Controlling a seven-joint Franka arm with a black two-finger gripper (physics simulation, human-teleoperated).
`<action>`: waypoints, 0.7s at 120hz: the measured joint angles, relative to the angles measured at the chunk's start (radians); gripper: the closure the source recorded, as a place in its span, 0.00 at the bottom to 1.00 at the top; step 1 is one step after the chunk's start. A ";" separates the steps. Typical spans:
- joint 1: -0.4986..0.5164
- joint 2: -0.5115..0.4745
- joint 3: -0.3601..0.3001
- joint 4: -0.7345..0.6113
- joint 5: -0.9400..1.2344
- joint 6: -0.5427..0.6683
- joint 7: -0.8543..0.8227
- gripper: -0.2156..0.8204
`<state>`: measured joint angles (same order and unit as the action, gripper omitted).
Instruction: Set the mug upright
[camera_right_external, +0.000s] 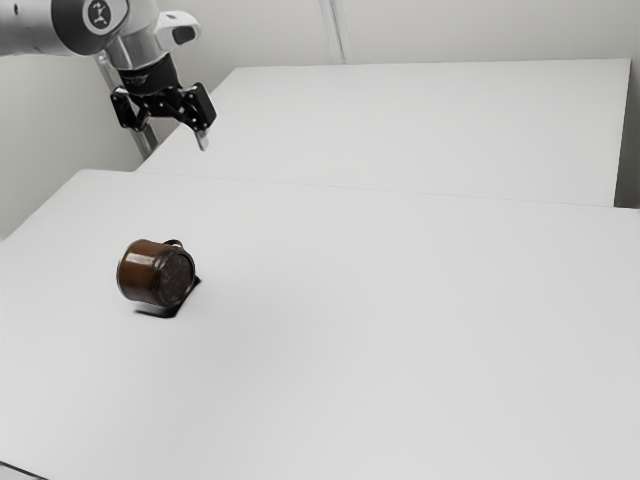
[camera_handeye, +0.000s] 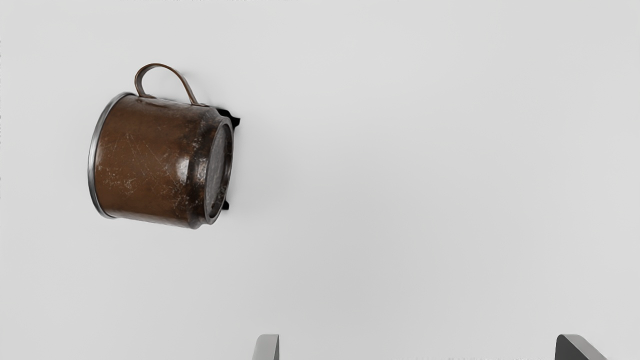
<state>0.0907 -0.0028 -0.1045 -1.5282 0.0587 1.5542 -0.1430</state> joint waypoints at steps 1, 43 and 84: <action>-0.002 0.000 0.002 0.000 0.000 0.000 0.002 0.21; -0.024 0.000 0.014 -0.018 -0.007 0.003 0.070 0.21; -0.009 0.046 0.013 -0.087 -0.112 0.015 0.116 0.21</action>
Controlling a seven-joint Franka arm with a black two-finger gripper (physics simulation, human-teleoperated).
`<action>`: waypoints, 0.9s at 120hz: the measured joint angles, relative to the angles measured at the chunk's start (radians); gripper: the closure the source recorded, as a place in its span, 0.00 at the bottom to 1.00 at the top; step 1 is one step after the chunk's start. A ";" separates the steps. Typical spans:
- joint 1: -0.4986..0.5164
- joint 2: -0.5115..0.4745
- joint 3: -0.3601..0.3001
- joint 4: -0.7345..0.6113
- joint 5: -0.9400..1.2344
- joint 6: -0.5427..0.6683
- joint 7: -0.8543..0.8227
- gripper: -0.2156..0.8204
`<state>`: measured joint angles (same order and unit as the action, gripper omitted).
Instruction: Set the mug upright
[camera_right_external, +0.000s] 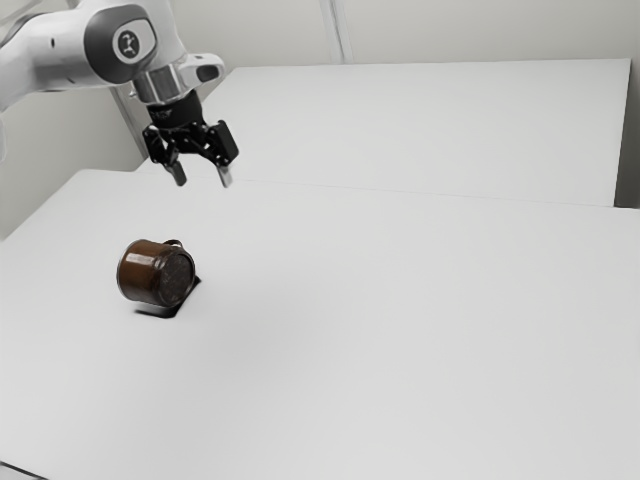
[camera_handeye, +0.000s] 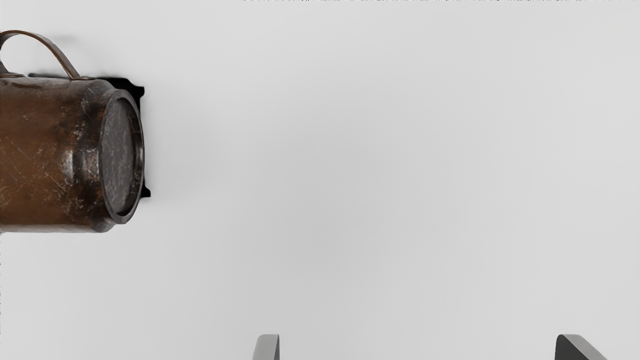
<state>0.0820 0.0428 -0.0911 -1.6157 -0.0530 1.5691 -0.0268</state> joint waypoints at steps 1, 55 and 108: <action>0.004 0.002 0.000 0.000 -0.002 0.001 0.002 0.21; 0.287 0.126 -0.005 0.020 -0.160 0.040 0.209 0.21; 0.543 0.302 -0.015 0.044 -0.282 0.095 0.633 0.21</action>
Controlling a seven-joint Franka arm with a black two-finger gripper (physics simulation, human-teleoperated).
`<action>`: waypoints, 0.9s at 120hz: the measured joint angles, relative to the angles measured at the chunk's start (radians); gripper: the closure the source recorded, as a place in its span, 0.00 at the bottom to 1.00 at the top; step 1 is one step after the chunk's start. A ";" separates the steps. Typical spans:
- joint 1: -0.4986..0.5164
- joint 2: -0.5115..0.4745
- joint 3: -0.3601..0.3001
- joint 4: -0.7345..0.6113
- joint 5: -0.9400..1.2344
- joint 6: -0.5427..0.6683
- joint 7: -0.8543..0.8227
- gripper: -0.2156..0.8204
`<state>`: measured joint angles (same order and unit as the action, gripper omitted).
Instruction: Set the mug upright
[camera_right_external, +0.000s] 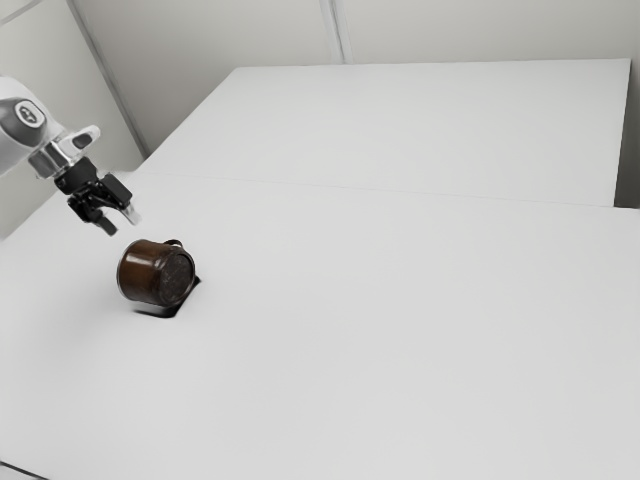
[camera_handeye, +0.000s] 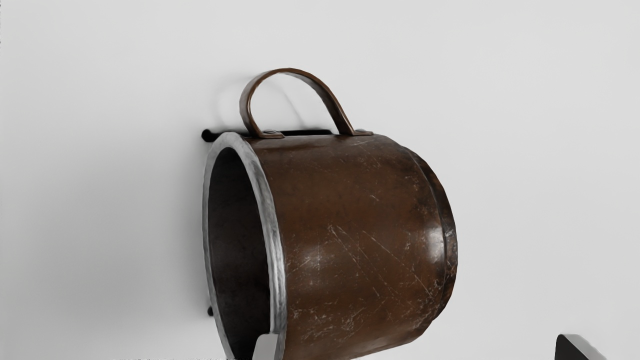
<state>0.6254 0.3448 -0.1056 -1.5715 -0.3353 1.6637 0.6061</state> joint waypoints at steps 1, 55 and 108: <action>0.003 0.002 0.000 0.000 0.000 -0.002 0.008 0.21; 0.085 0.197 0.007 0.177 -0.089 -0.103 0.303 0.21; 0.127 0.274 0.015 0.171 -0.286 -0.176 0.406 0.21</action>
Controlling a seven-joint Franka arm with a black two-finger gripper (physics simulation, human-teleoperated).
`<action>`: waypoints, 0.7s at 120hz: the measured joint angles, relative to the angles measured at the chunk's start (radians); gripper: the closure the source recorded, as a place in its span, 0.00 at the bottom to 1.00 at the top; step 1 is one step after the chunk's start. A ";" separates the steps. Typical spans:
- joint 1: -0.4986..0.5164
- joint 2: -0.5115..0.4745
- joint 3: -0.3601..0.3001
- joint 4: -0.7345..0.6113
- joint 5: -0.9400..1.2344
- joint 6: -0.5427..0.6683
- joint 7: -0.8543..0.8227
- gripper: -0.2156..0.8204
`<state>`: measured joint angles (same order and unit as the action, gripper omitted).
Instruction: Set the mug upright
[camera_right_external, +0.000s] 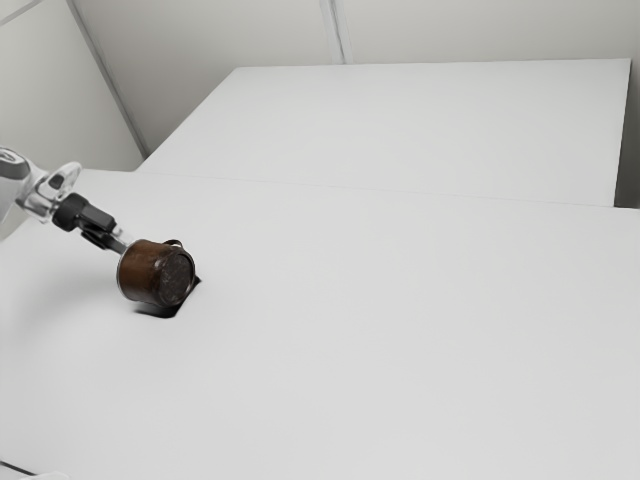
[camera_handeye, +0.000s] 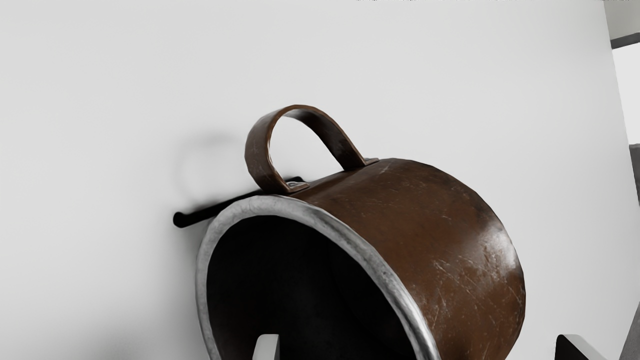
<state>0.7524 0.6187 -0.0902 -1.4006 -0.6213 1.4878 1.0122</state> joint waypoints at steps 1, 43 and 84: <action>0.000 0.002 0.000 0.000 -0.002 -0.001 0.001 0.21; 0.006 0.016 -0.002 -0.047 -0.038 -0.075 -0.004 0.30; 0.007 0.012 -0.004 -0.051 -0.065 -0.134 -0.024 0.63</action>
<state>0.7597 0.6312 -0.0940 -1.4515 -0.6864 1.3543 0.9882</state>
